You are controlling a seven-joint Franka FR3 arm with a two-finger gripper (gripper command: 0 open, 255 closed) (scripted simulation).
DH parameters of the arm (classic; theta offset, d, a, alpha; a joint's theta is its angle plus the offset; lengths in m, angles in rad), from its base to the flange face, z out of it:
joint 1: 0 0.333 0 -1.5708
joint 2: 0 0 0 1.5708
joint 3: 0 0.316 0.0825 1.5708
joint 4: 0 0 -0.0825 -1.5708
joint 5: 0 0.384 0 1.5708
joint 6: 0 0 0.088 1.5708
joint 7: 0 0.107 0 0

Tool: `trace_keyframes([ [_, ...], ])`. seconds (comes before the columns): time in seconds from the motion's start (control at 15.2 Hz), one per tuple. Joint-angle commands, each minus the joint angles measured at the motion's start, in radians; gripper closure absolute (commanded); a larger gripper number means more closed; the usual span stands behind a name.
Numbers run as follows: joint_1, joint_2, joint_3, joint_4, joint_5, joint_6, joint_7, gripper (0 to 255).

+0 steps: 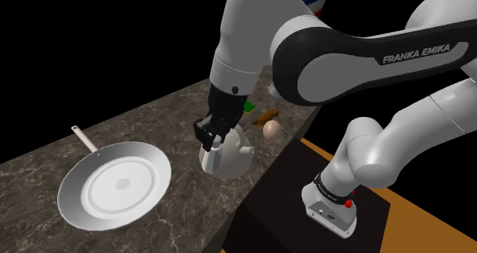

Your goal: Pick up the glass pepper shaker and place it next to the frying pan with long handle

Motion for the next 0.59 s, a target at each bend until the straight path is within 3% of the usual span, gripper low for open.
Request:
trace_keyframes([
  [0.0,0.001,0.003,0.004,-0.026,0.002,0.029,-0.001,255],
  [0.53,0.003,0.034,0.022,-0.109,0.007,0.143,-0.002,255],
])
